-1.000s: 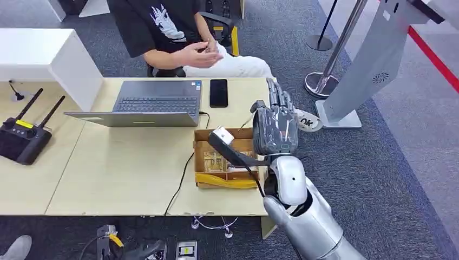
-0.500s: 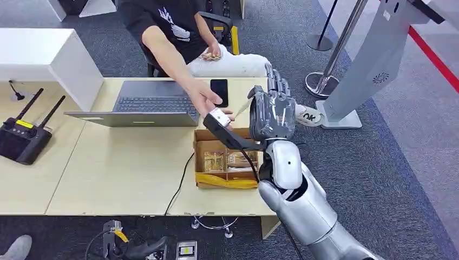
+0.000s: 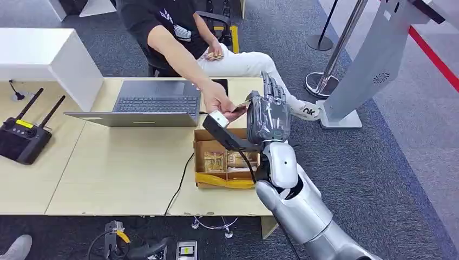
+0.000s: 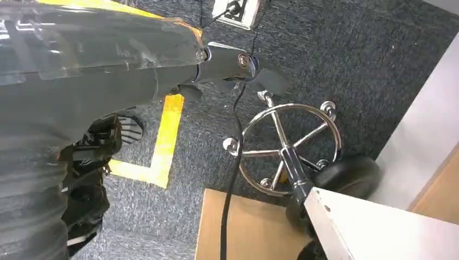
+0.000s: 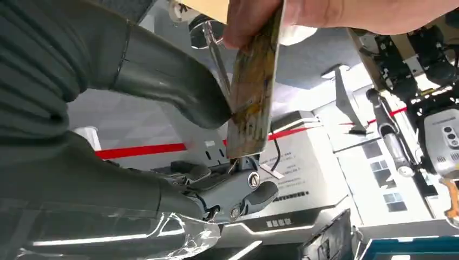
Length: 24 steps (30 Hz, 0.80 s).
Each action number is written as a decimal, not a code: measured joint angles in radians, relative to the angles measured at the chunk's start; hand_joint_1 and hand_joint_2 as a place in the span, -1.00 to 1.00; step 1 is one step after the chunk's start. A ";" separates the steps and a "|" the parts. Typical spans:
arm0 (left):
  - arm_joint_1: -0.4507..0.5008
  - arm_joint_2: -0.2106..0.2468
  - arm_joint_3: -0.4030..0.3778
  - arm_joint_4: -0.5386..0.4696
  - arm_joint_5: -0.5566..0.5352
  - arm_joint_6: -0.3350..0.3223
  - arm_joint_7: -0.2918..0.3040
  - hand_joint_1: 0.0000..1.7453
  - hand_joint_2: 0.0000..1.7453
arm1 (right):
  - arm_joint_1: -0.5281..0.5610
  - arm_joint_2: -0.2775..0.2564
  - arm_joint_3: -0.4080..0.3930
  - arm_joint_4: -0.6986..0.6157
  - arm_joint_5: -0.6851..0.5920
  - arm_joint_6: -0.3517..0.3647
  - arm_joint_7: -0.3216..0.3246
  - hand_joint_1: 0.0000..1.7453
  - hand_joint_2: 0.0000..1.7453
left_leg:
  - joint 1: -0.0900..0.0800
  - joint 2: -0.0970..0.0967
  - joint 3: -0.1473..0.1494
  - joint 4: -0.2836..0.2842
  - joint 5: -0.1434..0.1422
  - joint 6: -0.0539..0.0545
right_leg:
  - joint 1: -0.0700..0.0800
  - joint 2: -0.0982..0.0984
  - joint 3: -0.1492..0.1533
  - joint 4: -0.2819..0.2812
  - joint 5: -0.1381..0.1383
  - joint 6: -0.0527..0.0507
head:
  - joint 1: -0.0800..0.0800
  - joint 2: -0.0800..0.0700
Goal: Pass the card to the sensor for recognition and then transmit it.
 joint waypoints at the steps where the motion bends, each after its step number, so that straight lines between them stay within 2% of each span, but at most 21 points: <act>1: 0.000 0.000 0.000 0.000 0.000 0.003 0.000 -1.00 1.00 | 0.000 0.001 0.000 0.003 -0.002 0.000 -0.001 -1.00 1.00 | 0.000 0.000 0.000 0.000 0.000 0.000 | 0.000 0.000 0.000 0.000 0.000 0.000 | 0.000 0.000; 10: 0.000 0.000 0.000 0.001 0.000 0.009 0.003 -1.00 1.00 | 0.001 0.005 0.000 0.025 0.007 -0.015 0.001 -1.00 1.00 | 0.000 0.000 0.000 0.000 0.000 0.000 | 0.000 0.000 0.000 0.000 0.000 0.000 | 0.000 0.000; 17: 0.001 0.000 0.000 0.001 0.001 0.010 0.003 -1.00 1.00 | 0.015 0.001 -0.003 0.026 0.014 -0.064 -0.004 -1.00 1.00 | 0.000 0.000 0.000 0.000 0.000 0.000 | 0.000 0.000 0.000 0.000 0.000 0.000 | 0.000 0.000; 20: 0.003 0.000 0.000 0.001 0.005 0.014 0.003 -1.00 1.00 | 0.039 -0.008 -0.016 0.020 -0.019 -0.153 -0.036 -1.00 1.00 | 0.000 0.000 0.000 0.000 0.000 0.000 | 0.000 0.000 -0.001 0.000 0.000 0.000 | 0.000 0.000; 24: 0.012 0.001 0.000 0.001 0.008 0.016 -0.007 -1.00 1.00 | 0.099 -0.040 -0.082 -0.006 -0.141 -0.337 -0.110 -1.00 1.00 | 0.000 0.000 0.000 0.000 0.000 0.000 | 0.000 0.000 0.000 -0.001 0.000 0.000 | 0.000 0.000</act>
